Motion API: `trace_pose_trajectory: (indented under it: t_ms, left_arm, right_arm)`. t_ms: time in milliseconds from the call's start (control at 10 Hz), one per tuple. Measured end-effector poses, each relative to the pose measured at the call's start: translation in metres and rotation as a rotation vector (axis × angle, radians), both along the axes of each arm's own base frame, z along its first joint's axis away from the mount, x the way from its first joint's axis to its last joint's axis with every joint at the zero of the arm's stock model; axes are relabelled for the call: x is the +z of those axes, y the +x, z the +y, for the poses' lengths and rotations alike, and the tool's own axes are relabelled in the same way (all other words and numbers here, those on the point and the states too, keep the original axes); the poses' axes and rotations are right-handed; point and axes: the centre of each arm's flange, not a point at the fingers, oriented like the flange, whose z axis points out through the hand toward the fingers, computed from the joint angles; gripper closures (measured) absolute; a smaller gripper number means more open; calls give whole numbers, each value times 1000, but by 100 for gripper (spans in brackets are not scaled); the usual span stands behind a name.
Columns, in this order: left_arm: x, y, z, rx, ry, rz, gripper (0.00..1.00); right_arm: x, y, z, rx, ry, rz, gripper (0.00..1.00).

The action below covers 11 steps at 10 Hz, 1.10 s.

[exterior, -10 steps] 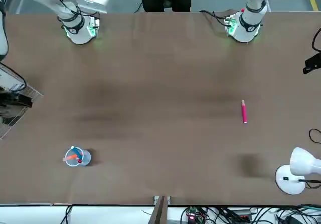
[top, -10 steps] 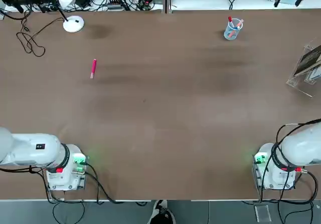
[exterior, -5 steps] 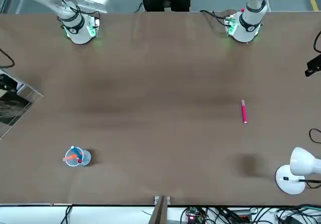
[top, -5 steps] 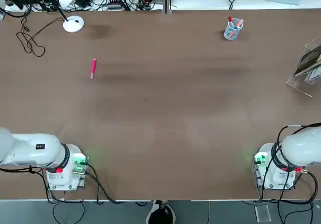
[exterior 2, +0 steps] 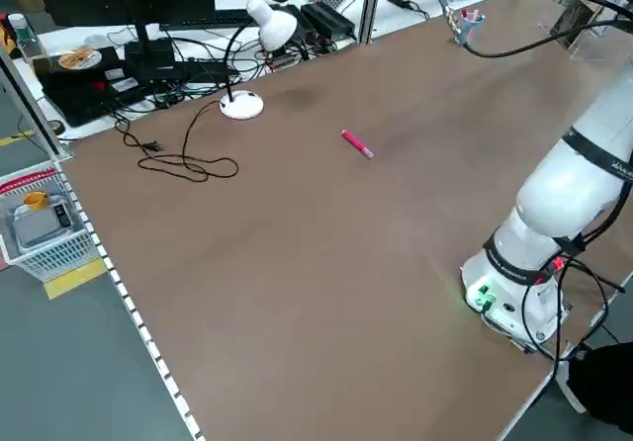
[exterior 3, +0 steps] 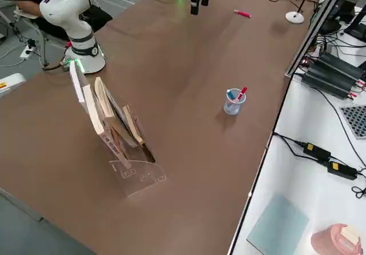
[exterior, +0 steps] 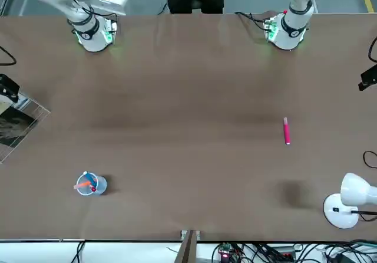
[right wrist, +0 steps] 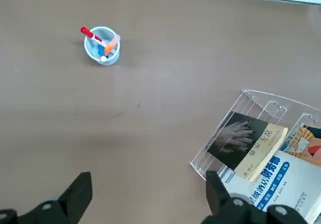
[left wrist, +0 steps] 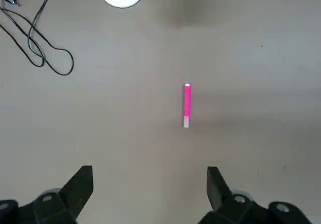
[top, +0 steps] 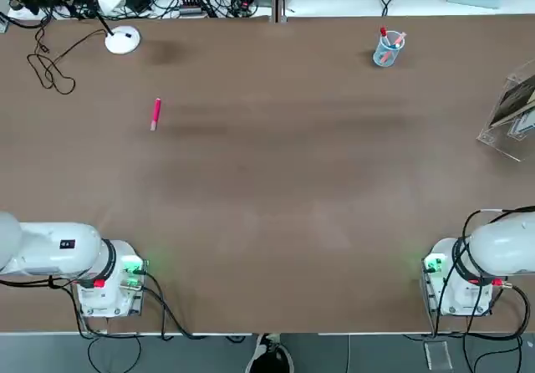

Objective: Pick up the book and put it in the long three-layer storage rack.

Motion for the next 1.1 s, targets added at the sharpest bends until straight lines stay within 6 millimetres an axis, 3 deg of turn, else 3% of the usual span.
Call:
trace_pose_trajectory:
  t_ms: [600, 1100]
  left_arm:
    - [0, 0, -3, -5, 0, 0, 0]
    - [0, 0, -4, -7, 0, -1, 0]
  right_arm:
    - [4, -3, 2, 13, 20, -1, 0]
    - [-20, 1, -2, 54, 97, 23, 0]
